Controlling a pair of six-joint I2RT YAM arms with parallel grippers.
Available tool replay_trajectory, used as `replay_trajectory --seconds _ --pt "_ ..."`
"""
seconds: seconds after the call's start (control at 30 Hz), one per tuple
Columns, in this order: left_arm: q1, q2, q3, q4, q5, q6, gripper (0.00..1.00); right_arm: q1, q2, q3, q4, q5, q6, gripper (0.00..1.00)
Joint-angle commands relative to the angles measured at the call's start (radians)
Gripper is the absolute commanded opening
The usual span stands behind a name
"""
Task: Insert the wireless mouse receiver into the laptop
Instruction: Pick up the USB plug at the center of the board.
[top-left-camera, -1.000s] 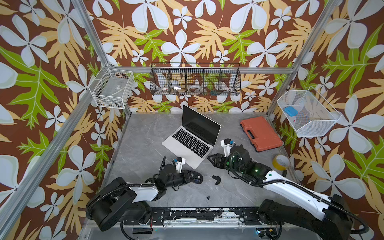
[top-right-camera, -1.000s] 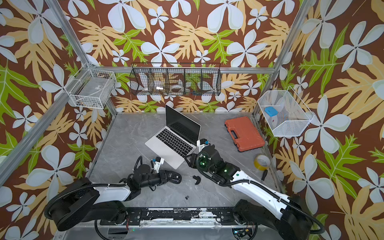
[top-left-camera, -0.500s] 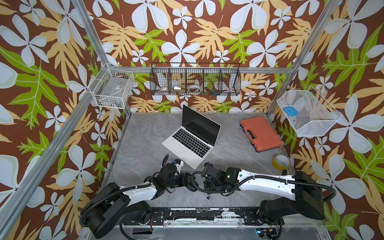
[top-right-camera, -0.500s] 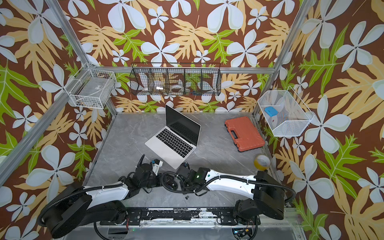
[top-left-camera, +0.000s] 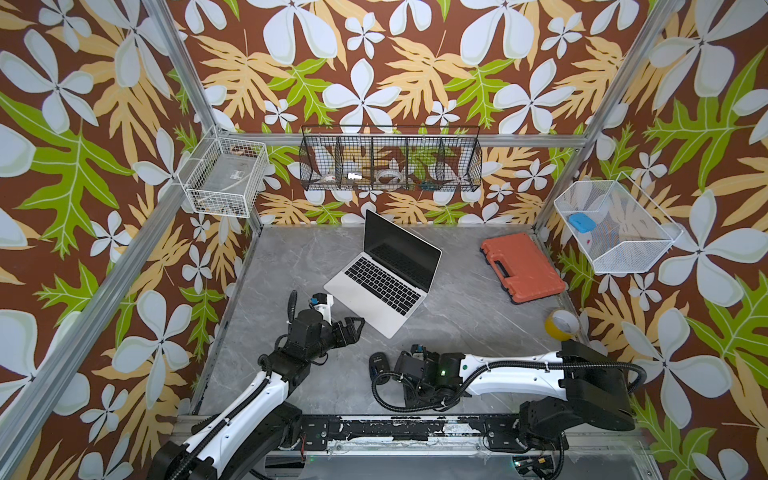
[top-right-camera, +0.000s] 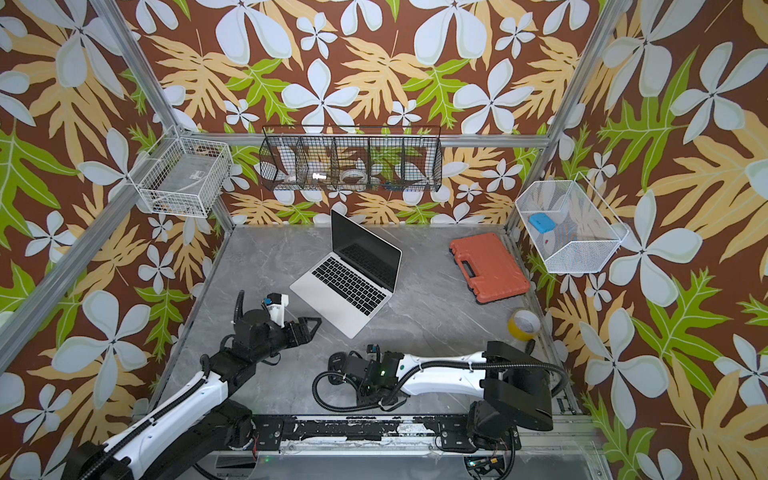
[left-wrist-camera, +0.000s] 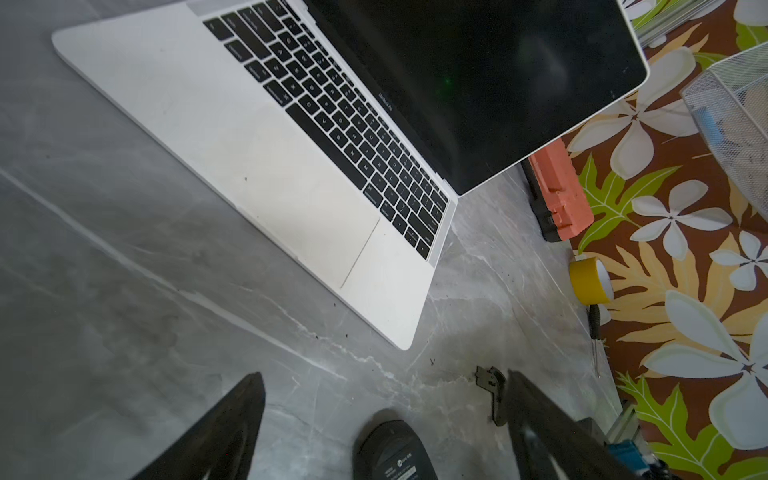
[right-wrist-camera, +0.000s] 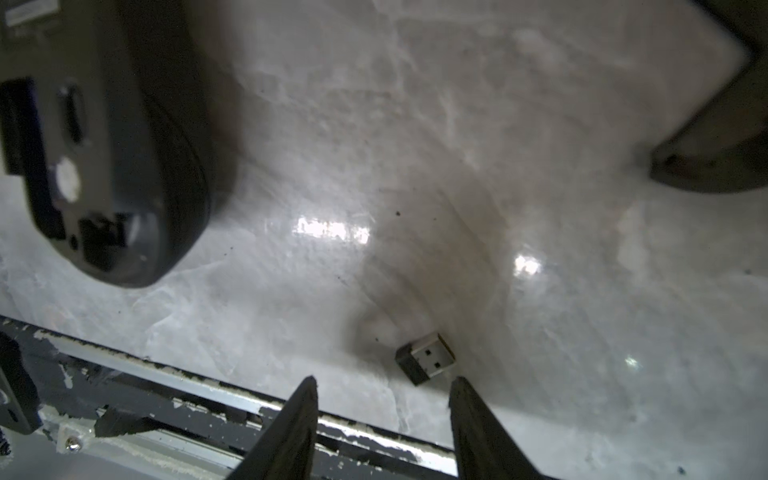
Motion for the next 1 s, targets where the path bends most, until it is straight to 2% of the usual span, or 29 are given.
replay_trajectory --seconds 0.0,0.33,0.5,0.97 --pt "0.035 -0.005 0.019 -0.081 0.044 0.083 0.92 0.002 0.032 0.025 -0.030 0.015 0.006 0.52" --pt "0.044 0.003 0.031 -0.090 0.046 0.131 0.92 0.003 0.118 0.122 -0.118 0.059 -0.050 0.49" --pt "0.044 0.002 0.031 -0.087 0.048 0.133 0.92 0.003 0.101 0.143 -0.198 0.081 -0.072 0.47" --pt "0.044 0.008 0.028 -0.074 0.054 0.130 0.92 0.005 0.152 0.153 -0.179 0.035 -0.082 0.33"
